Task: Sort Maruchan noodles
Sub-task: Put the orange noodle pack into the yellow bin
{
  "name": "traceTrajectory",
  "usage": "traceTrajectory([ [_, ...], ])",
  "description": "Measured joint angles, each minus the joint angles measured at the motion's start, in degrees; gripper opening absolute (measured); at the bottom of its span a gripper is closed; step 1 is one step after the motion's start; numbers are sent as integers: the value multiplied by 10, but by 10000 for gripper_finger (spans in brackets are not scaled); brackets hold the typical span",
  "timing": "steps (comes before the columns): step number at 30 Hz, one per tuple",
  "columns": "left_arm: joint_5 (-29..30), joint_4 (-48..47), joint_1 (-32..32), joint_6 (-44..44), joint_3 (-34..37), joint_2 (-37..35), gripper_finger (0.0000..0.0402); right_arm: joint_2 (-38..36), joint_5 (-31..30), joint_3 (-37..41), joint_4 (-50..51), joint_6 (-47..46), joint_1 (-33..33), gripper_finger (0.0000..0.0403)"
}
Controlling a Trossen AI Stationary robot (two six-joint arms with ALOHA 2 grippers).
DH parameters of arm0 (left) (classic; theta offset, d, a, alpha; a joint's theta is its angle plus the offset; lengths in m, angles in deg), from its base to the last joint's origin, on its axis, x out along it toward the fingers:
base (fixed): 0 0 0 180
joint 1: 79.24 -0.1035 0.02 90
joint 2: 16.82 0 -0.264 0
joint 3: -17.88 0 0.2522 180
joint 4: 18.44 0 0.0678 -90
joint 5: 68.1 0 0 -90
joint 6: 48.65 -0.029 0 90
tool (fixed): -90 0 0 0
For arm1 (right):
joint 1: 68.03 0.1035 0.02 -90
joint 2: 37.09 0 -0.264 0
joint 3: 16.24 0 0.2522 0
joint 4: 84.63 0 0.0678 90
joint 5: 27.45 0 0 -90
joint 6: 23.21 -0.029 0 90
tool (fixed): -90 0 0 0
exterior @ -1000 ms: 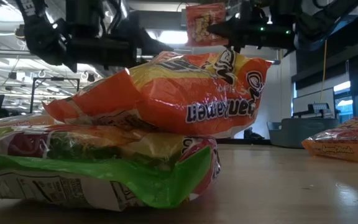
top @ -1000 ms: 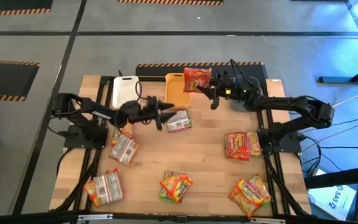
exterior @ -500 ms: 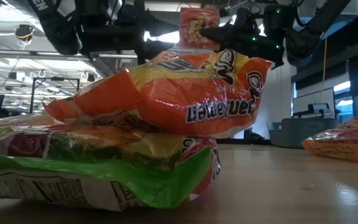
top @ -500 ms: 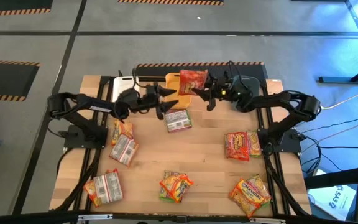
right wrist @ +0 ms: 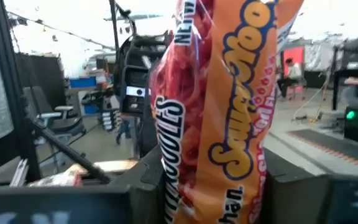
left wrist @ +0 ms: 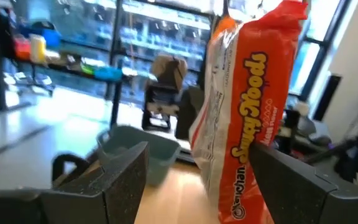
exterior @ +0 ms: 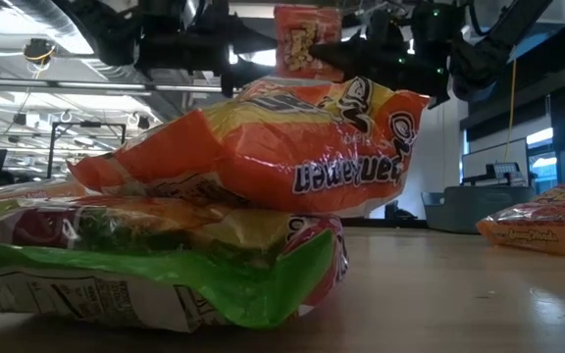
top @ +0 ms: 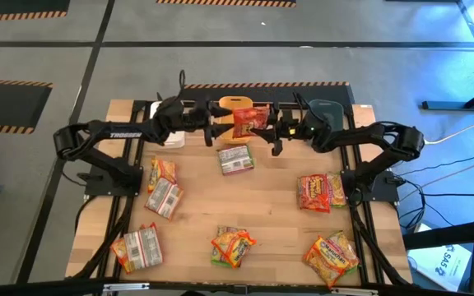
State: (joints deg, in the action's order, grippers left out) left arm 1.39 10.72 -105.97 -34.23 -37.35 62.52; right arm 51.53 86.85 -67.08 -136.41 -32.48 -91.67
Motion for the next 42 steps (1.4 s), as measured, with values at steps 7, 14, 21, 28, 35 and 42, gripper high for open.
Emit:
traceTrajectory([
  [7,-53,-10,-2,3,0,1,275,0,-1,0,7,6,1,117],
  [14,-81,-16,-3,-3,0,2,275,1,1,-1,16,19,0,117],
  [21,-110,-16,-7,-7,0,-2,275,2,-16,-5,28,18,-4,117],
  [28,-71,-16,-5,-18,0,1,275,2,-24,-5,25,20,5,117],
  [35,0,-16,22,-59,0,21,275,36,-26,-26,24,22,24,117],
  [42,-13,-10,25,-47,0,20,268,43,-27,-46,27,36,26,117],
])
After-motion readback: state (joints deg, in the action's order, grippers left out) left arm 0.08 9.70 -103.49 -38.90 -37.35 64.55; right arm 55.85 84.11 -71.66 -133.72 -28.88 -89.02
